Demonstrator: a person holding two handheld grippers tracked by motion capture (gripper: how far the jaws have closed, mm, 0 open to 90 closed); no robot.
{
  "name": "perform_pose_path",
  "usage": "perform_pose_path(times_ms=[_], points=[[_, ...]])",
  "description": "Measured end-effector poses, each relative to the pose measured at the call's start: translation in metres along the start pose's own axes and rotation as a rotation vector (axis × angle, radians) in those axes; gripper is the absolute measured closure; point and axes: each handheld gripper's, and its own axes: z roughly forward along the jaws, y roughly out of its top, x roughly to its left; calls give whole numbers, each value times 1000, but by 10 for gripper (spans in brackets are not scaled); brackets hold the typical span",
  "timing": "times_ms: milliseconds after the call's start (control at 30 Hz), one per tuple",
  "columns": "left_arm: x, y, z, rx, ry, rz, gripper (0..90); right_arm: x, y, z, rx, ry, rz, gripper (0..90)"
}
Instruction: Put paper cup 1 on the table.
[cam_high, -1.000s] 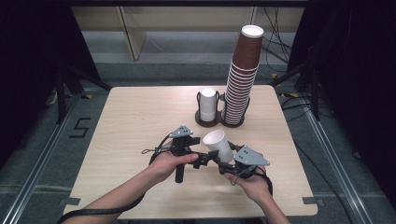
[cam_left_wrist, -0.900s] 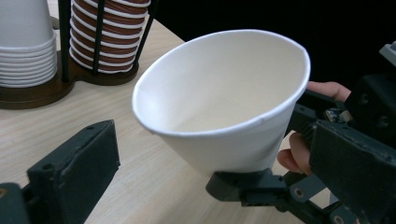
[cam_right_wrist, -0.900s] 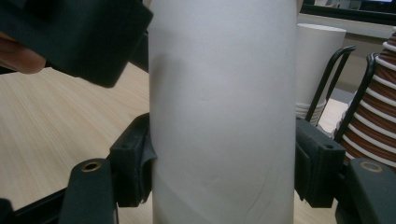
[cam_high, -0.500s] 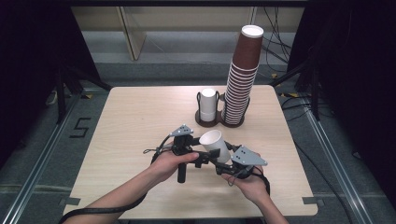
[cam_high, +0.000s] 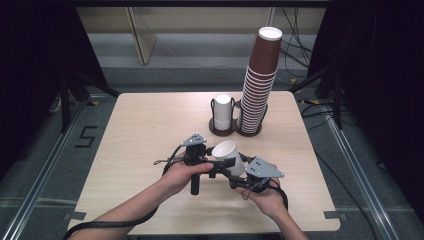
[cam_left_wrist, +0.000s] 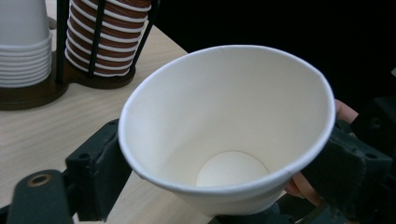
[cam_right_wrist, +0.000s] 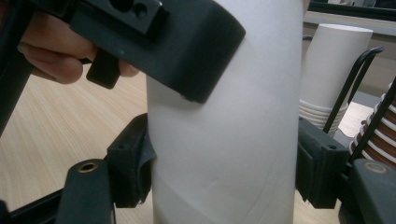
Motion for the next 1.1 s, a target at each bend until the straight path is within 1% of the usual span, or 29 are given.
perform_pose_path(times_ms=[33,67,100,133,167,200,233,267,300,333,367,400,433,500,533,567,600,633,700,733,767,800,833,867,900,933,967,1033,1100], points=[[-2,0,-1,-2,9,43,162,0,0,1,-6,6,0,309],[-2,0,-1,-2,9,43,174,1,0,0,16,0,14,303],[-5,0,-2,-3,23,107,186,0,0,1,17,2,8,296],[-5,0,-2,-3,23,107,198,0,0,1,17,2,8,296],[-8,0,-3,-6,35,173,207,1,0,1,40,2,15,273],[-8,0,-3,-6,35,173,211,1,0,1,40,2,15,273],[-10,-1,-4,-4,42,244,212,0,0,2,56,13,14,217],[-10,-1,-4,-4,42,244,213,0,0,2,56,13,14,217],[-11,-1,-8,13,72,336,214,-2,0,0,89,28,0,166],[-11,-1,-8,13,72,336,215,-2,0,0,89,28,0,166],[-11,-2,-11,30,82,428,215,-3,-1,-2,104,30,-13,155],[-11,-2,-11,30,82,428,215,-3,-1,-2,104,30,-13,155],[-10,-2,-13,41,84,466,216,-4,-4,-5,127,48,-5,154],[-8,-3,-16,67,77,508,218,-5,-5,-6,131,53,-10,154],[-7,-4,-17,84,69,524,219,-5,-6,-7,140,67,-10,155],[-4,-5,-21,113,41,540,221,-4,-10,-10,150,96,-17,158],[-4,-5,-21,113,41,540,221,-4,-10,-10,150,96,-17,158],[0,-6,-24,147,17,542,222,-4,-12,-12,166,149,-38,169],[1,-7,-26,156,9,541,225,0,-13,-14,192,198,-42,176],[2,-7,-27,163,-1,537,227,1,-13,-14,194,216,-54,177],[3,-8,-30,170,-29,524,229,1,-13,-13,196,235,-67,183],[3,-9,-31,177,-41,525,231,4,-13,-13,200,252,-56,185],[4,-10,-32,181,-58,523,232,5,-14,-12,194,258,-53,186],[4,-10,-32,181,-58,523,232,5,-14,-12,194,258,-53,186],[3,-11,-33,194,-77,525,233,8,-13,-10,193,275,-45,186],[3,-11,-33,194,-77,525,233,8,-13,-10,193,275,-45,186],[3,-11,-33,195,-91,521,233,7,-12,-8,175,285,-72,188],[2,-12,-33,207,-105,527,233,8,-11,-6,168,305,-78,198],[0,-13,-33,214,-116,519,234,10,-8,-3,186,339,-89,206]])
